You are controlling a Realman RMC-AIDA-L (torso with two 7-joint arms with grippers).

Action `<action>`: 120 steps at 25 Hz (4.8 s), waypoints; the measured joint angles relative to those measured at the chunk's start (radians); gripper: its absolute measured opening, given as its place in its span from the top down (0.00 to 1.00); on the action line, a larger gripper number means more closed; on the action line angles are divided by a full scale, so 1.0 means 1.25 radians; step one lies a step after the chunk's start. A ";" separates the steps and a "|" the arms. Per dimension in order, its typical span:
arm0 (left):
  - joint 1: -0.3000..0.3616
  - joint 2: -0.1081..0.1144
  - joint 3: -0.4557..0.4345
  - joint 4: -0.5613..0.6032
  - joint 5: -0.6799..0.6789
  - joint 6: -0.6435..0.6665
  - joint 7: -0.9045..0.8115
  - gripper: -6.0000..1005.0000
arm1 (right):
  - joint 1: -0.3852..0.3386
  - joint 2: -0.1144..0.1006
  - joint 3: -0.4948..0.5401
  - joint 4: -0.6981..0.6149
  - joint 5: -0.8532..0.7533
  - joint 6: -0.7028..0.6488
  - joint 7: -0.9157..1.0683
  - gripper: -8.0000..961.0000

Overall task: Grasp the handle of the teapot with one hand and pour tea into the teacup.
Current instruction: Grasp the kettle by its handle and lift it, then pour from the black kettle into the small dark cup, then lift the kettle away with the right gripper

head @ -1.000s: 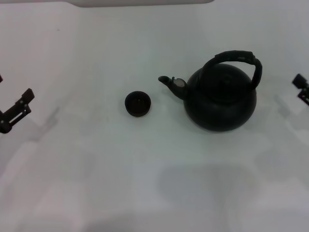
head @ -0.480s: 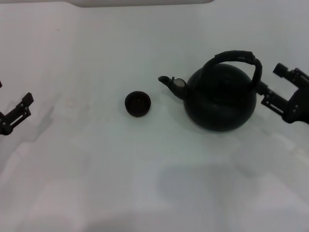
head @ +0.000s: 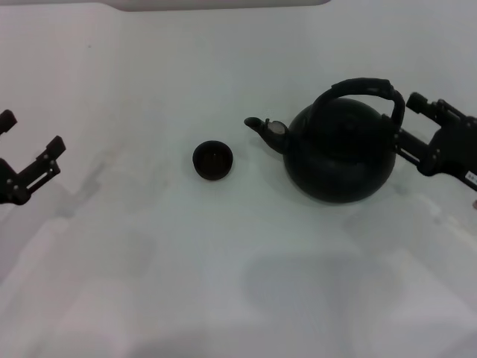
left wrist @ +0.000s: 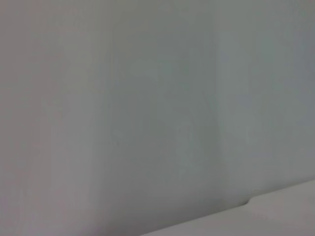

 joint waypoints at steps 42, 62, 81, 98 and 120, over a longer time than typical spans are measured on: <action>-0.019 -0.003 -0.014 -0.047 -0.018 0.040 0.024 0.14 | 0.041 -0.014 0.007 -0.018 0.016 0.084 0.000 0.61; -0.021 -0.005 -0.009 -0.053 -0.019 0.048 0.043 0.28 | 0.042 -0.011 -0.015 -0.020 0.014 0.073 -0.091 0.80; -0.009 -0.006 -0.007 -0.066 -0.012 0.075 0.043 0.30 | 0.045 -0.007 -0.096 -0.167 0.019 0.152 -0.148 0.83; 0.006 -0.006 0.026 -0.097 -0.016 0.094 0.084 0.30 | 0.020 -0.003 -0.146 -0.315 0.024 0.283 -0.226 0.84; -0.002 -0.006 0.019 -0.115 -0.020 0.083 0.094 0.30 | -0.027 -0.001 -0.272 -0.494 0.023 0.487 -0.312 0.86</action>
